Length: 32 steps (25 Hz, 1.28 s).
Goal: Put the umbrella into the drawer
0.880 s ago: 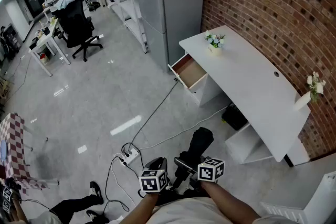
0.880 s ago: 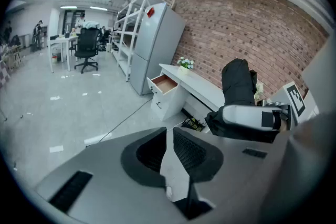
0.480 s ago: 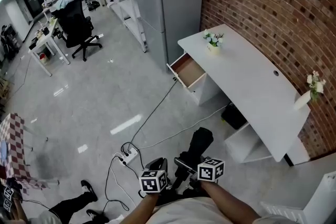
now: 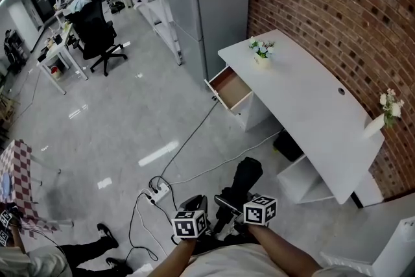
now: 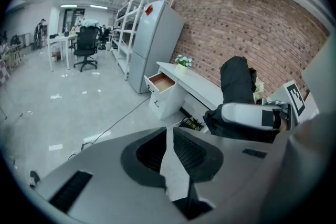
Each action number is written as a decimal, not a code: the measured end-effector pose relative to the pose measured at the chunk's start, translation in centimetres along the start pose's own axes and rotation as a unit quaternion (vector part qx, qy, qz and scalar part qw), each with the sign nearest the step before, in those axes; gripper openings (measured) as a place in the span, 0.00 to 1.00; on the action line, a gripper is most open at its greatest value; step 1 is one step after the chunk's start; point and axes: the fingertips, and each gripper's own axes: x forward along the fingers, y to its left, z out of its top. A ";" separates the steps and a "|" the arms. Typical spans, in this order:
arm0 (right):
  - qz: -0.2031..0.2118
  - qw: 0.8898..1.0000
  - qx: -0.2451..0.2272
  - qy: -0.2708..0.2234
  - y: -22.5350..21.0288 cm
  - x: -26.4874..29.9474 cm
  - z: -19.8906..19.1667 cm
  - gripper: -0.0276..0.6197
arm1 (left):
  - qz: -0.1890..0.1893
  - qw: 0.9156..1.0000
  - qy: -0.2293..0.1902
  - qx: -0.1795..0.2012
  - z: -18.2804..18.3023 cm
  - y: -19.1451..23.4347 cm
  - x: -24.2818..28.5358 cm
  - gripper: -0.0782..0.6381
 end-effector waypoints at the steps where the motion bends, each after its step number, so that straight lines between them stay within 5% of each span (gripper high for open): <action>1: 0.001 1.000 -0.001 0.000 -0.2 -0.3 0.1 0.45 | 0.002 1.000 -0.002 -0.001 0.1 -0.3 0.1 0.17; 20: 0.012 1.000 -0.004 0.022 -3.4 -1.9 1.0 0.45 | 0.015 1.000 -0.015 -0.015 0.7 -2.9 3.0 0.17; 32: -0.013 1.000 0.004 0.022 -5.4 4.2 5.1 0.45 | -0.008 1.000 -0.005 -0.015 5.8 1.9 6.9 0.17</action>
